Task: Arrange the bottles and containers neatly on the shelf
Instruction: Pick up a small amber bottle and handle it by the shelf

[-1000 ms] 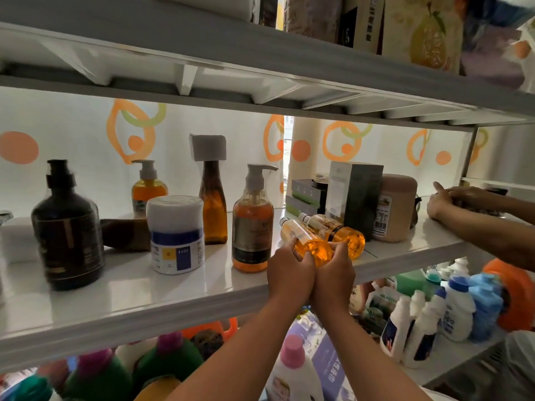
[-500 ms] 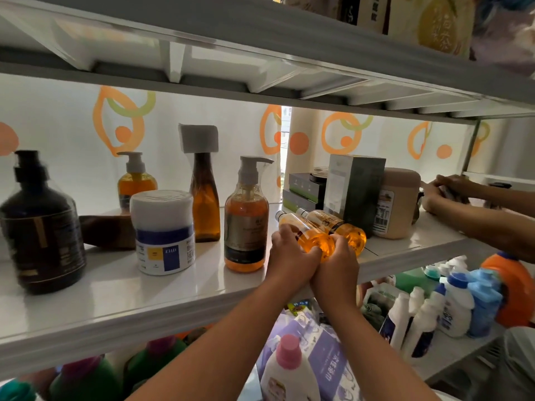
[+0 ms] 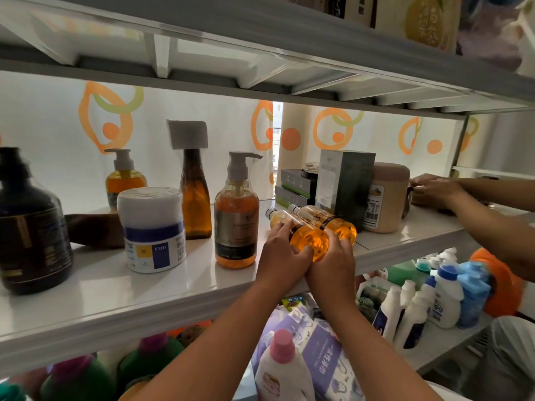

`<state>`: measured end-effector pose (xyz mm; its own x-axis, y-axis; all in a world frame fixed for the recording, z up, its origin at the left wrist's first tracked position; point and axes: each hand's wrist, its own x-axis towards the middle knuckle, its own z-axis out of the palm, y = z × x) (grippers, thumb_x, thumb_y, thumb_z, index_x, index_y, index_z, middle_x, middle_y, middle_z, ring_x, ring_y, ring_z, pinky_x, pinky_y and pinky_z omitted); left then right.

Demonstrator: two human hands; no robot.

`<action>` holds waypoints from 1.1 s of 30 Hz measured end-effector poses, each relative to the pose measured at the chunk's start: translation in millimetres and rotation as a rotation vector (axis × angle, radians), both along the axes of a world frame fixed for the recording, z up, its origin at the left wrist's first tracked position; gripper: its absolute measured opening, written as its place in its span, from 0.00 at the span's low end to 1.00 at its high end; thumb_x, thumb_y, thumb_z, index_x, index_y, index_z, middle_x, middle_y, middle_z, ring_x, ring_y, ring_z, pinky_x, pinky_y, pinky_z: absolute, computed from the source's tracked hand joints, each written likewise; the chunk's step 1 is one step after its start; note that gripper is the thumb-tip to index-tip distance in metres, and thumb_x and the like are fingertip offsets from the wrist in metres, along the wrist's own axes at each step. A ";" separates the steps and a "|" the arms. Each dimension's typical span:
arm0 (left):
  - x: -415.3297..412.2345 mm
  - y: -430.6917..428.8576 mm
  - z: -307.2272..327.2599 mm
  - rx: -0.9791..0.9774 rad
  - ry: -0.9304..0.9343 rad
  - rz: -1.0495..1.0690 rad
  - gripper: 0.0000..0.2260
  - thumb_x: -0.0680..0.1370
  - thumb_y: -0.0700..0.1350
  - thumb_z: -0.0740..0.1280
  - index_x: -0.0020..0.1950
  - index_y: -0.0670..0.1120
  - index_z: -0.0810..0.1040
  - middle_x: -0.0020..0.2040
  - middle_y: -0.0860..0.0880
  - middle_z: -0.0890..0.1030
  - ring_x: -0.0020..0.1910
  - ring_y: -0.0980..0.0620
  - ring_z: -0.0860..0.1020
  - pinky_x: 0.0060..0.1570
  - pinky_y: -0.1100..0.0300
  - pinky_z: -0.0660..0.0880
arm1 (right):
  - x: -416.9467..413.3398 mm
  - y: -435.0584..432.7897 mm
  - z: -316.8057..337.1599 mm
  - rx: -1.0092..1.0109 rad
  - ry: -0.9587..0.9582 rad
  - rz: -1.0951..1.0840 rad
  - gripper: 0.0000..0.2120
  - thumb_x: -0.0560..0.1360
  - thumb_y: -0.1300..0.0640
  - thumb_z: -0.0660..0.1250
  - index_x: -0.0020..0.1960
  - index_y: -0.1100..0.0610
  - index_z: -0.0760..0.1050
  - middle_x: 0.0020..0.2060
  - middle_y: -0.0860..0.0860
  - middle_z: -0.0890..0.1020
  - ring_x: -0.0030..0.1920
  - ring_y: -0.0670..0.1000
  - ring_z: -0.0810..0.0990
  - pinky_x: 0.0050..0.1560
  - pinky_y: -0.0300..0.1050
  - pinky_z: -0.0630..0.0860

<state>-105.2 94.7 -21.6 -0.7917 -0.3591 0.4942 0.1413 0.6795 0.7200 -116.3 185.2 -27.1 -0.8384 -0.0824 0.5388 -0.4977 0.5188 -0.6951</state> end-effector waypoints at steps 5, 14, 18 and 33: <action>3.2 -0.9 0.1 0.010 0.022 0.024 0.27 0.75 0.45 0.66 0.73 0.45 0.64 0.71 0.45 0.69 0.66 0.47 0.71 0.63 0.58 0.70 | 3.5 -1.2 1.4 0.039 0.018 -0.011 0.29 0.75 0.52 0.66 0.72 0.58 0.62 0.64 0.57 0.70 0.61 0.55 0.72 0.50 0.36 0.64; 6.2 1.2 0.7 0.016 -0.012 -0.002 0.27 0.77 0.46 0.64 0.75 0.45 0.61 0.76 0.45 0.60 0.74 0.47 0.61 0.70 0.55 0.63 | 7.3 -3.0 0.4 0.033 0.011 -0.027 0.31 0.75 0.50 0.65 0.74 0.59 0.59 0.66 0.57 0.69 0.64 0.56 0.70 0.59 0.44 0.71; 6.4 0.5 2.1 0.019 -0.037 -0.033 0.27 0.78 0.46 0.63 0.75 0.45 0.60 0.76 0.45 0.60 0.74 0.47 0.60 0.70 0.56 0.62 | 8.3 -4.1 1.1 0.032 0.001 -0.025 0.32 0.76 0.50 0.65 0.75 0.59 0.56 0.67 0.58 0.68 0.65 0.56 0.69 0.60 0.44 0.70; 17.4 -1.7 5.7 0.056 -0.057 -0.080 0.25 0.79 0.47 0.60 0.75 0.47 0.60 0.75 0.46 0.62 0.59 0.56 0.75 0.61 0.62 0.69 | 17.9 -6.4 7.6 0.040 -0.061 -0.005 0.36 0.76 0.53 0.65 0.76 0.60 0.49 0.72 0.59 0.58 0.70 0.57 0.64 0.65 0.44 0.66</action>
